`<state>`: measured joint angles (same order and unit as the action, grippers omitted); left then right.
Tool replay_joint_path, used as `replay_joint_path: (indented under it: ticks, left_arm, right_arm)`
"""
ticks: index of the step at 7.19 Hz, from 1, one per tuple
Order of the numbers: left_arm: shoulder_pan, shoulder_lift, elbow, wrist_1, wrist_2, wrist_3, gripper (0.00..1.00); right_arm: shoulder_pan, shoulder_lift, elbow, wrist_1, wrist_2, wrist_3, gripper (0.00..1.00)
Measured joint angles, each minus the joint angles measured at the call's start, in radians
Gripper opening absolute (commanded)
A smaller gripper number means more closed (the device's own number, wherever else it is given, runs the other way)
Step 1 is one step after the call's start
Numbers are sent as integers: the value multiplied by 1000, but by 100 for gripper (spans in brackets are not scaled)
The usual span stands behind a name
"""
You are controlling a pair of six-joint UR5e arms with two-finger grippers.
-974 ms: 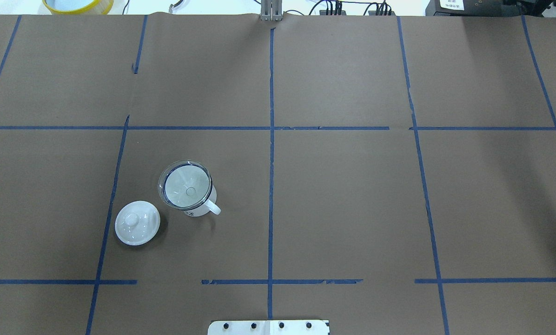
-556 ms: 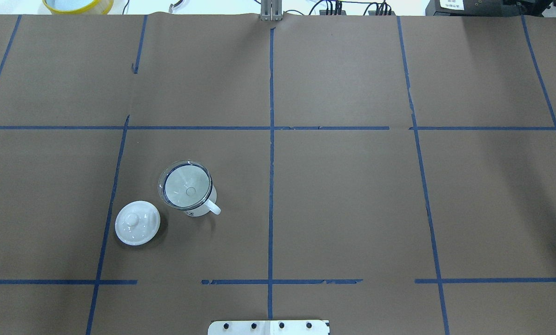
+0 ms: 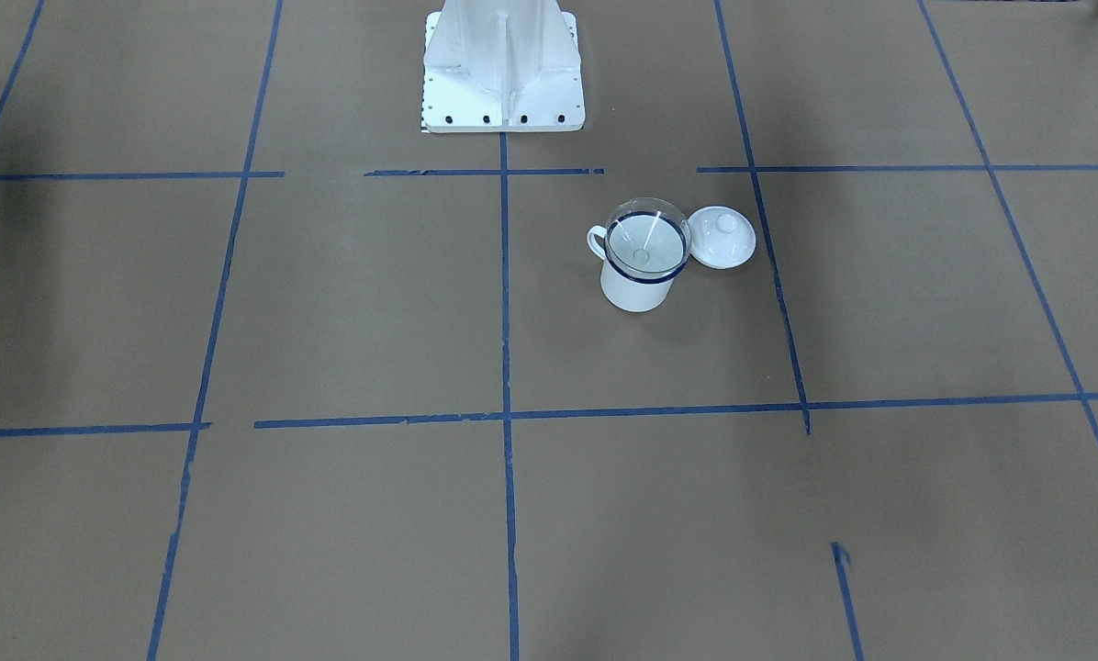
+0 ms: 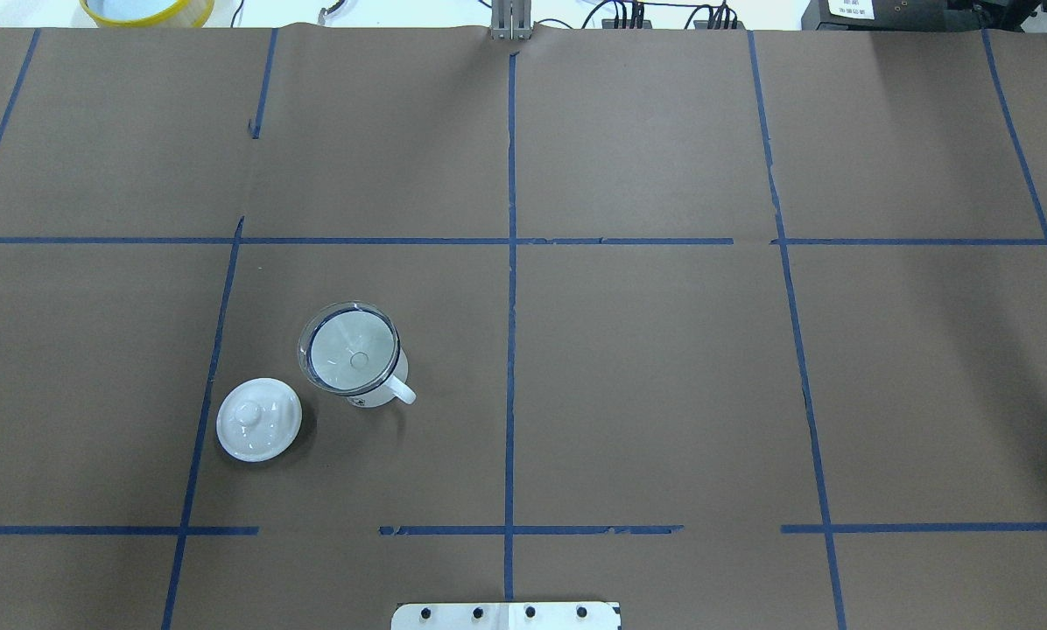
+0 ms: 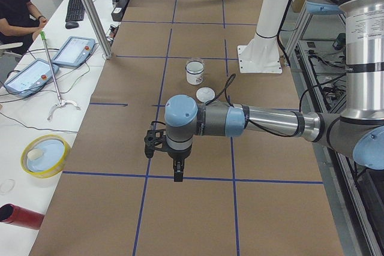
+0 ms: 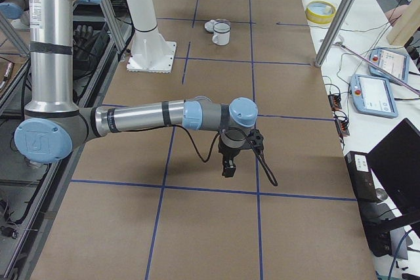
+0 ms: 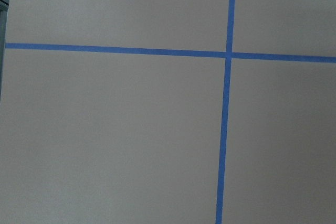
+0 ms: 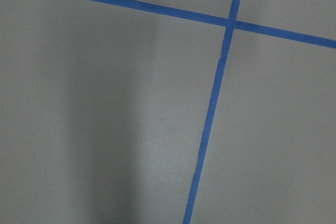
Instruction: Place funnel on cup
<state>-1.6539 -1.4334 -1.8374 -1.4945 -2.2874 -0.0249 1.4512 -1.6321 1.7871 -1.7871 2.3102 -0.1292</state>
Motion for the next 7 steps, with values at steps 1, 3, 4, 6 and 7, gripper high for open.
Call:
replay_joint_path:
  ticks: [1, 3, 4, 6, 7]
  left_arm:
    - [1, 2, -2, 0, 1, 16, 100]
    - [2, 7, 6, 22, 6, 137, 100]
    - [3, 6, 11, 44, -5, 185, 100]
    - [3, -5, 39, 62, -66, 210, 100]
    - [3, -11, 55, 61, -82, 213, 100]
  right_arm:
    - [0, 0, 0, 0, 0, 0, 100]
    - [0, 0, 0, 0, 0, 0, 100]
    - [0, 0, 0, 0, 0, -1, 100]
    - [0, 0, 0, 0, 0, 0, 100]
    - [0, 0, 0, 0, 0, 0, 100]
